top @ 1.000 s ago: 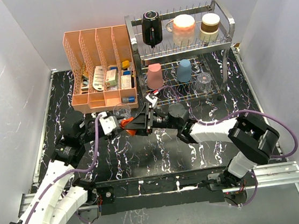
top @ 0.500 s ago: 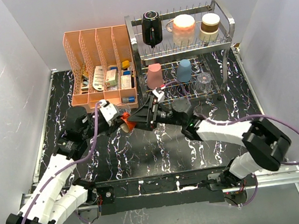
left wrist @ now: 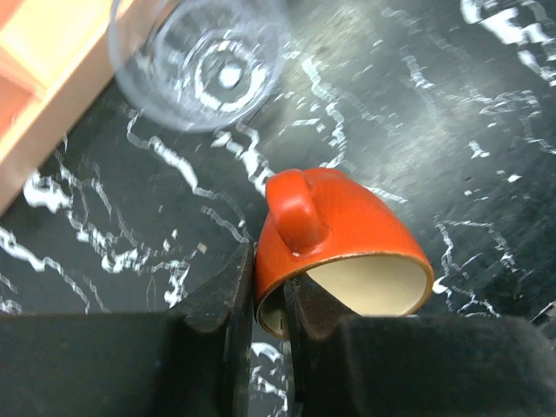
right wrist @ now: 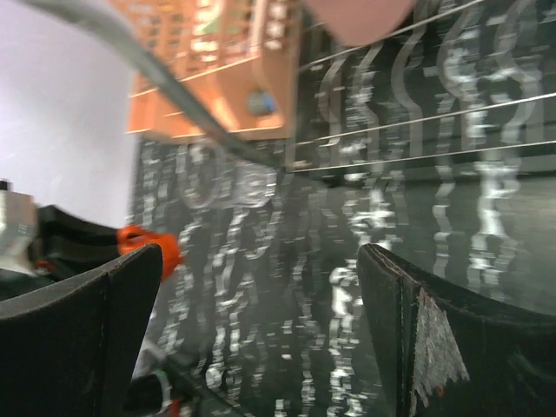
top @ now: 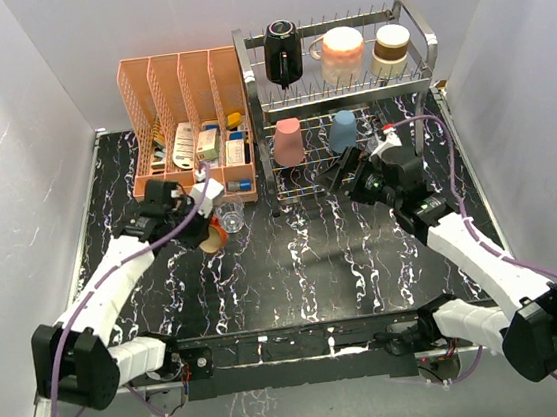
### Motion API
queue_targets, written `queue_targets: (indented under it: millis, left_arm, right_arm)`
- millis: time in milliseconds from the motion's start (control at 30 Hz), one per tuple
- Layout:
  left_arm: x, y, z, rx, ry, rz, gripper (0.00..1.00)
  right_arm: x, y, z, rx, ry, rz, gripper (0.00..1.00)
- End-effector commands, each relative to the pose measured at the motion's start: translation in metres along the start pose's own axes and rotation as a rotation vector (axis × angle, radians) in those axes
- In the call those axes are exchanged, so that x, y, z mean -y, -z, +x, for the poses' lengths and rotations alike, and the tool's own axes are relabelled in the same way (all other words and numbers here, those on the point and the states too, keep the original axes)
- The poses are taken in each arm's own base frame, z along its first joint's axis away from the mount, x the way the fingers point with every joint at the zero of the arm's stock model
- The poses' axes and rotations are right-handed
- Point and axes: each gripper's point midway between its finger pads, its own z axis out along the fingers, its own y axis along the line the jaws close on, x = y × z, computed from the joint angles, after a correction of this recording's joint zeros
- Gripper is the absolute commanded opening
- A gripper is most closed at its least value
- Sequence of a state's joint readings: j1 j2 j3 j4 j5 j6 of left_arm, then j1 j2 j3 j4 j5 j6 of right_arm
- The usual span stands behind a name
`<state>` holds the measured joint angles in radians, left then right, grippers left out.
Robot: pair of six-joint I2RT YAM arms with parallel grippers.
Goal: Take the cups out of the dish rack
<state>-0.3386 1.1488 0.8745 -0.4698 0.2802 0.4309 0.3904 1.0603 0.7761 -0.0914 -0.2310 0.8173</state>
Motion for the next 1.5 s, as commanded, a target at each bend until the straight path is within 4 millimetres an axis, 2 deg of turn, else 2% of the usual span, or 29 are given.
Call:
queue_targets:
  millis: [0,167,267,433,600,733,900,1133,1233,1300,1467]
  left_arm:
    - [-0.030,0.018,0.026,-0.128,0.149,0.008,0.00]
    - [-0.053,0.012,0.047,-0.208,0.144,-0.038,0.00]
    - [-0.055,0.005,0.056,-0.247,0.149,-0.032,0.00]
    - [-0.047,-0.009,0.067,-0.272,0.187,0.010,0.00]
    - [-0.057,-0.026,0.077,-0.307,0.226,-0.020,0.00]
    - [-0.069,-0.041,0.072,-0.307,0.232,-0.023,0.00]
    - [-0.083,-0.057,0.068,-0.307,0.211,-0.028,0.00]
    - [-0.102,-0.061,0.052,-0.267,0.178,-0.078,0.00]
    - [-0.103,-0.059,0.044,-0.248,0.181,-0.073,0.10]
    - [-0.103,-0.056,0.039,-0.232,0.171,-0.069,0.22]
    - [-0.107,-0.045,0.024,-0.190,0.156,-0.090,0.35]
  right_arm:
    - [0.041,0.020,-0.038,0.062,0.218,0.261,0.98]
    - [0.063,0.025,-0.070,0.143,0.307,0.424,0.98]
    - [0.075,0.025,-0.085,0.183,0.352,0.507,0.98]
    - [0.093,0.019,-0.104,0.239,0.436,0.609,0.98]
    - [0.108,0.012,-0.121,0.301,0.510,0.687,0.98]
    - [0.119,0.005,-0.137,0.325,0.575,0.768,0.98]
    - [0.134,-0.010,-0.144,0.325,0.602,0.810,0.98]
    - [0.152,-0.025,-0.151,0.349,0.618,0.863,0.98]
    - [0.160,-0.029,-0.156,0.361,0.620,0.878,0.98]
    - [0.166,-0.032,-0.157,0.360,0.619,0.892,0.98]
    - [0.176,-0.037,-0.159,0.353,0.637,0.908,0.98]
